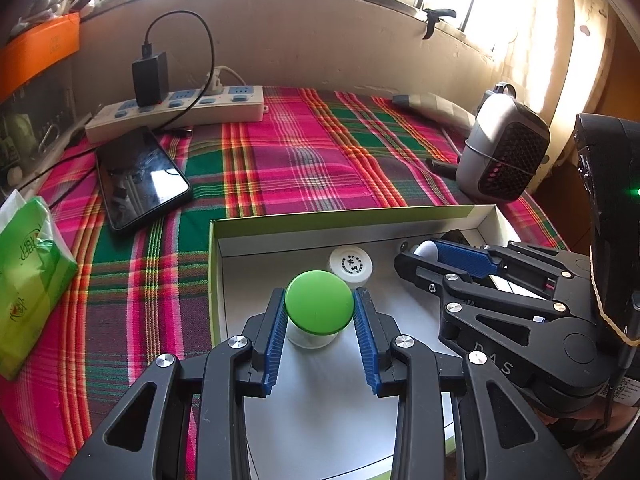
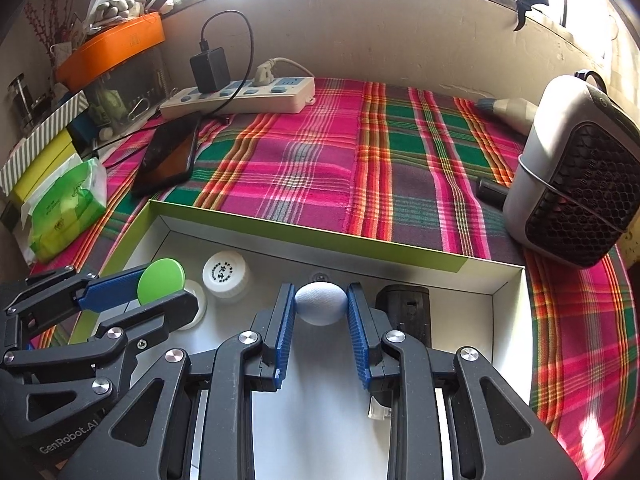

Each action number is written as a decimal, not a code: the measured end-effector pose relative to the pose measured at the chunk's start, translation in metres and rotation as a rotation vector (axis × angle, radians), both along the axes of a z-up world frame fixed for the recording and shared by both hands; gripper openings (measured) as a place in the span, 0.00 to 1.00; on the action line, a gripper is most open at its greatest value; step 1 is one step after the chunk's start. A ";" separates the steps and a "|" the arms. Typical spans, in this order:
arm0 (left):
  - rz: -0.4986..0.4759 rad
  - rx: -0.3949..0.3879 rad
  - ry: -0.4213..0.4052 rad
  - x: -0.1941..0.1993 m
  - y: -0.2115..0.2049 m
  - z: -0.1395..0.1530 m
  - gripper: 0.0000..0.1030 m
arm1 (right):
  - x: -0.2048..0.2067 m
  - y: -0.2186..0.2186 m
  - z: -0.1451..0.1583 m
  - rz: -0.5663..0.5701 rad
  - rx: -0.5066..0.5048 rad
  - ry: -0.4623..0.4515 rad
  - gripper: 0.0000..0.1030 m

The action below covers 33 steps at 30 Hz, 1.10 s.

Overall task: Organize objects
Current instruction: 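Open the right tool to set the egg down while the left tool releases the green item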

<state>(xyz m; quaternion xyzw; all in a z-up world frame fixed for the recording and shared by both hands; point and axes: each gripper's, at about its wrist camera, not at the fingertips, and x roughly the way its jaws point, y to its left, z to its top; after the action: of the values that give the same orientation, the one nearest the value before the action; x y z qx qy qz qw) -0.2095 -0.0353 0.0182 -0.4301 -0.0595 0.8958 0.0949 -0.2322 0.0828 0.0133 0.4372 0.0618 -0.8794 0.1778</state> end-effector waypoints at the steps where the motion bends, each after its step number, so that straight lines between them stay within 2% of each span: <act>1: 0.000 0.000 0.000 0.000 0.000 0.000 0.30 | 0.000 0.000 0.000 0.000 0.003 0.000 0.27; 13: 0.001 0.002 -0.001 0.001 0.000 0.001 0.31 | 0.000 -0.001 -0.002 -0.015 0.005 0.000 0.27; 15: 0.003 0.007 -0.002 0.001 0.000 0.001 0.31 | 0.000 -0.001 -0.001 -0.017 0.005 0.004 0.31; 17: 0.004 0.010 -0.003 0.001 0.001 0.001 0.31 | 0.001 -0.001 0.000 -0.012 0.002 0.007 0.43; 18: 0.004 0.008 -0.003 0.001 0.001 0.001 0.31 | 0.002 -0.001 0.000 -0.012 0.004 0.008 0.43; 33: 0.009 0.023 0.011 0.010 -0.003 0.008 0.31 | 0.011 0.004 0.005 -0.033 0.004 0.030 0.44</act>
<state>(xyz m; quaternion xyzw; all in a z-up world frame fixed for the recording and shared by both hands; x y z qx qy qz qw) -0.1997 -0.0383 0.0261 -0.4237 -0.0715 0.8978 0.0961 -0.2212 0.0866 0.0179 0.4253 0.0589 -0.8885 0.1617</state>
